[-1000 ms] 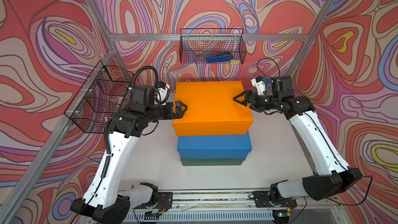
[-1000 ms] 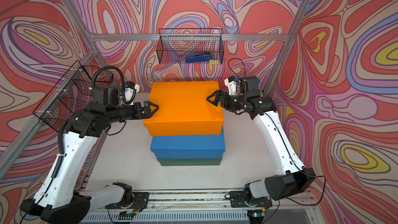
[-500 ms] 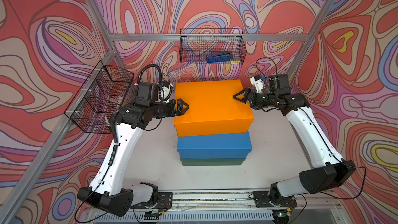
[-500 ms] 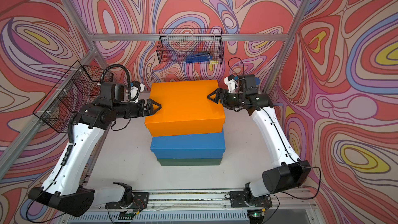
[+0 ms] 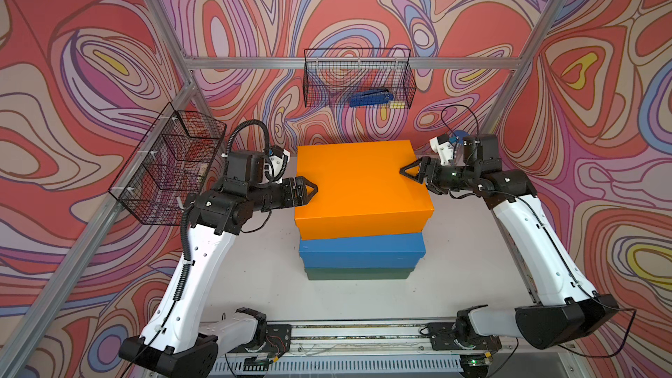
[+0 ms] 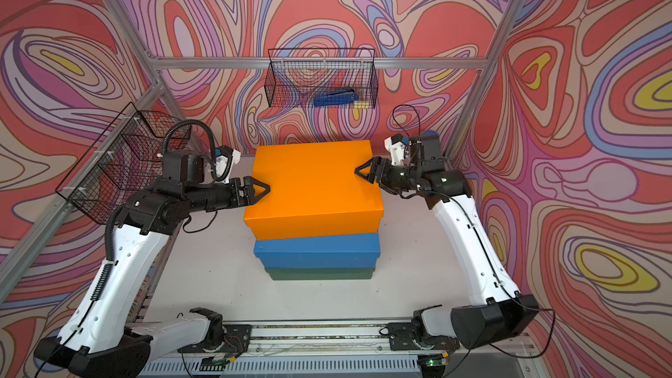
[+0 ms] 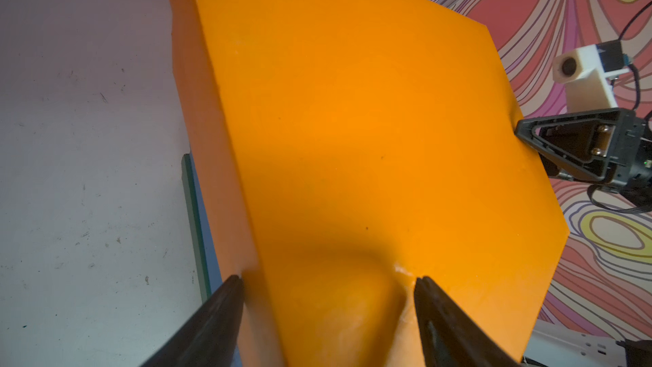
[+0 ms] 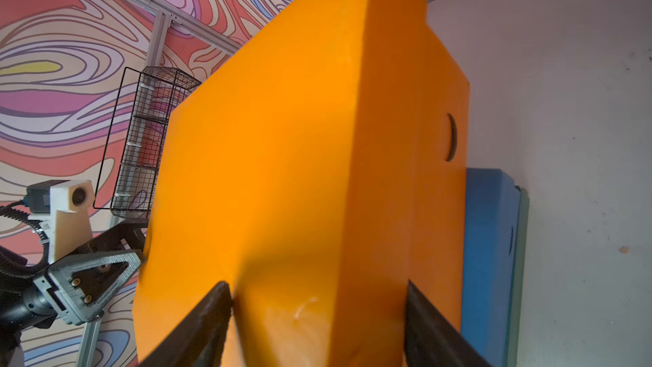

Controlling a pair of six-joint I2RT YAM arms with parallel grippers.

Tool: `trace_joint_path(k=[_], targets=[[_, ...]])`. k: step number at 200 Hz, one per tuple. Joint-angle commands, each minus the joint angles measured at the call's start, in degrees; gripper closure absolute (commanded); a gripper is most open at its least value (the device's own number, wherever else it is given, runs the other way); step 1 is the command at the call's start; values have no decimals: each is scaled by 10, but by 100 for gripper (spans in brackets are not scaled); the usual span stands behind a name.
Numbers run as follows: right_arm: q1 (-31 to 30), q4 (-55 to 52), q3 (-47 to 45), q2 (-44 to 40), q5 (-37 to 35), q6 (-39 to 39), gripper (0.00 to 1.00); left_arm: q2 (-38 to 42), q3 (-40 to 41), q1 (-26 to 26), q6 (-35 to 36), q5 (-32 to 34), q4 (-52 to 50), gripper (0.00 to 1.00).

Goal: Stack the shoeboxes
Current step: Move the shoebox to the shoebox.

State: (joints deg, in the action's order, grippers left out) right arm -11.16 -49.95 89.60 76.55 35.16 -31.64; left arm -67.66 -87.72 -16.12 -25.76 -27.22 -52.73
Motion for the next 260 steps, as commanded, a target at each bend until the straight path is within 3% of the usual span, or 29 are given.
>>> trace_joint_path(k=[1,140,260], targets=[[-11,4,-19,-29,35,-15,27,4,8,-16,-1,-46,-3,23],[-24,-9,-68,-87,20,-29,36,22,29,-53,-17,-24,-8,23],[-30,-1,-101,-110,14,-42,36,45,49,-78,-38,2,-9,25]])
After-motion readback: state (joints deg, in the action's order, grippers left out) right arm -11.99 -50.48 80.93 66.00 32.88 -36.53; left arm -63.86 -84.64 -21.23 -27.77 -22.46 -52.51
